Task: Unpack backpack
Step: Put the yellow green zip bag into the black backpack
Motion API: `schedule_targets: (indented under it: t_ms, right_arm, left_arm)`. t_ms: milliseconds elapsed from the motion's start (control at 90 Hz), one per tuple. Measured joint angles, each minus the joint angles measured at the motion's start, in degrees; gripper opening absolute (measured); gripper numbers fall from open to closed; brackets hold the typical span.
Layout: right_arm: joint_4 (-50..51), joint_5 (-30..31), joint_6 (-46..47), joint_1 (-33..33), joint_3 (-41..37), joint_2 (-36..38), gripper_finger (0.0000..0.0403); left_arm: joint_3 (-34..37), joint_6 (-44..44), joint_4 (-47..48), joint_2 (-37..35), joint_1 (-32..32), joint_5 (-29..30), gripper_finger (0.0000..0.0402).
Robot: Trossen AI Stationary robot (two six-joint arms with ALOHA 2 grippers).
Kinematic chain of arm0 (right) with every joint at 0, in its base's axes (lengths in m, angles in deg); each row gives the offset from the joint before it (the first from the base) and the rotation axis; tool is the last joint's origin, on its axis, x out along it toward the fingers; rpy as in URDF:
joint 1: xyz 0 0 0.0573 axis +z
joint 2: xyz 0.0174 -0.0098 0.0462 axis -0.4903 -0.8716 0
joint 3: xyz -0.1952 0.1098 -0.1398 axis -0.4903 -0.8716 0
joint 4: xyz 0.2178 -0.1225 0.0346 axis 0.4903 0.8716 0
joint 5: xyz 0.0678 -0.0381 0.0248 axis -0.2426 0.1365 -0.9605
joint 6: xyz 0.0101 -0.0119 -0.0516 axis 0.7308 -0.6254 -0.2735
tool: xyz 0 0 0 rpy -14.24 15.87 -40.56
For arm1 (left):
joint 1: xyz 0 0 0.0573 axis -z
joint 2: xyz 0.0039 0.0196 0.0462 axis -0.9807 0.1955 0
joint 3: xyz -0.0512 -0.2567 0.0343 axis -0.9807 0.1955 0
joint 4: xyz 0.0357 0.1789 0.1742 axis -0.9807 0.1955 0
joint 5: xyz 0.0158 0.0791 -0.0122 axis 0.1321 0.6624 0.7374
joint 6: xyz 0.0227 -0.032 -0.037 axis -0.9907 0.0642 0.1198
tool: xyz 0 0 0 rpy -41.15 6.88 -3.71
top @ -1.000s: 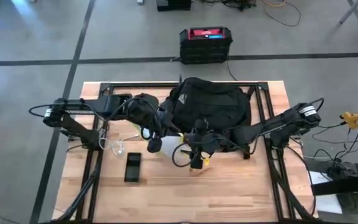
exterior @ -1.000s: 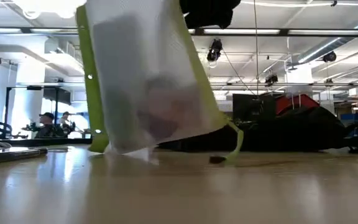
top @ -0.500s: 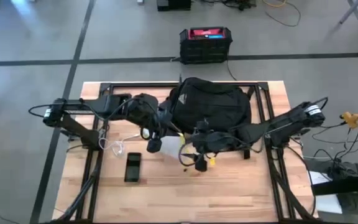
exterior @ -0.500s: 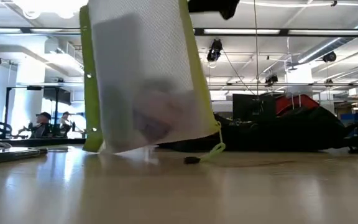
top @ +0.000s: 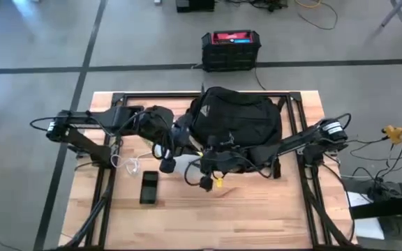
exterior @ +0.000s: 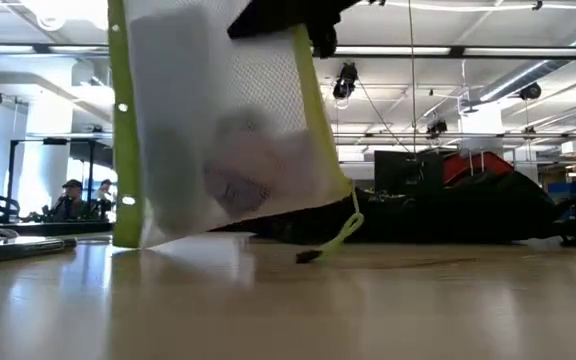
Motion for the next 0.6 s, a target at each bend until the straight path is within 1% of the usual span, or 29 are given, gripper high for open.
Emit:
schedule_targets:
  t_ms: [33,133,167,222,300,367,433,600]
  right_arm:
    - [0.07,0.17,0.1,-0.06,-0.08,-0.11,0.0016]
    - [5.28,1.19,1.86,0.49,-0.12,1.03,0.0009]
    - [8.59,1.46,1.97,1.02,-0.14,1.88,0.0005]
    - [15.21,3.62,2.39,2.63,-0.16,3.71,0.0002]
    - [27.16,7.38,6.06,5.97,-0.31,7.13,0.0001]
    - [36.72,8.37,11.75,8.95,-0.27,10.21,0.0]
    - [44.04,8.72,18.61,12.33,-0.25,13.5,0.0]
    - [60.74,9.13,37.81,22.33,-0.01,20.98,0.0]
  left_arm:
    - [0.06,-0.82,0.04,-0.23,-0.21,0.06,0.0]
    - [0.06,-0.94,0.34,-1.02,-1.09,2.17,0.0001]
    - [0.06,-0.77,1.11,-1.24,-1.45,2.74,0.0003]
    - [0.06,-0.57,2.56,-1.52,-1.94,3.44,0.001]
    - [0.82,-0.92,3.36,-1.67,-3.11,3.47,0.0026]
    - [1.68,-2.36,3.34,-1.71,-4.39,3.52,0.0043]
    - [2.78,-3.9,2.53,-1.55,-6.21,3.48,0.0062]
    - [6.66,-6.2,-4.31,-0.3,-13.61,3.5,0.011]
